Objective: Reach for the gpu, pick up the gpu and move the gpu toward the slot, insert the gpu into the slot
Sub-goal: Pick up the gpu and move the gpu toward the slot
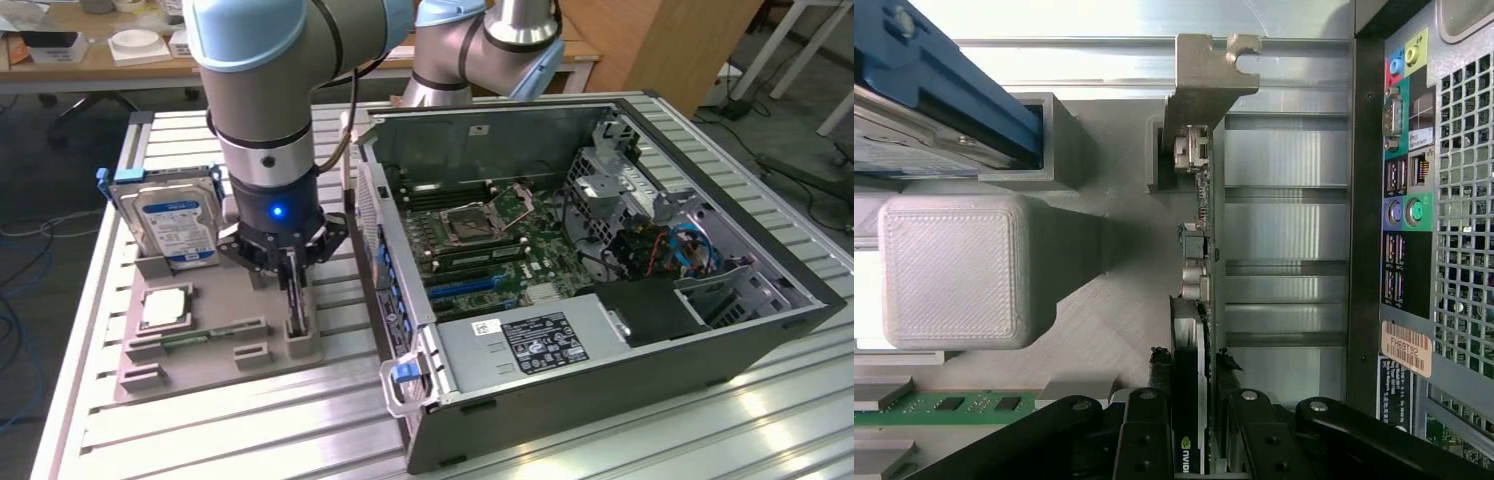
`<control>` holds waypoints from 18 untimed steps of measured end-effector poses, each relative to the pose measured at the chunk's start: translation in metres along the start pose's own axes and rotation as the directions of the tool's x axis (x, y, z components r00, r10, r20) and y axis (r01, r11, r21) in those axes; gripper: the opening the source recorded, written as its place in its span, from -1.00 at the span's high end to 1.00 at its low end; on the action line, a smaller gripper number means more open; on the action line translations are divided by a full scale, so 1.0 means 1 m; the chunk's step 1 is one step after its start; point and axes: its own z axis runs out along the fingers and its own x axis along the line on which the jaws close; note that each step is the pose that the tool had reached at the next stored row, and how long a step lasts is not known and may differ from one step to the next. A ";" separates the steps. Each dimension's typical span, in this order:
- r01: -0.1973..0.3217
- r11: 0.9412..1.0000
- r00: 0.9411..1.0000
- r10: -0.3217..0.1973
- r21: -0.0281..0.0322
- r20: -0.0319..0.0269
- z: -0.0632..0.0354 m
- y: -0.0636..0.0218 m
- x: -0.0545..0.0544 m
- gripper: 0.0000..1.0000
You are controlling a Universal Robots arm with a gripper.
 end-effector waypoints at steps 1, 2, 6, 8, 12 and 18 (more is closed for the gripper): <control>0.000 1.000 1.000 0.000 0.000 0.000 0.0000 0.0000 0.000 0.46; 0.000 1.000 1.000 0.000 0.000 0.000 0.0000 0.0000 0.000 0.46; 0.000 1.000 1.000 0.000 0.000 0.000 0.0000 0.0000 0.000 0.47; 0.000 1.000 1.000 0.000 0.000 0.000 0.0000 0.0000 0.000 0.47; 0.000 1.000 1.000 0.000 0.000 0.000 0.0000 0.0000 0.000 0.47; 0.000 1.000 1.000 0.000 0.000 0.000 -0.0065 0.0002 0.000 0.47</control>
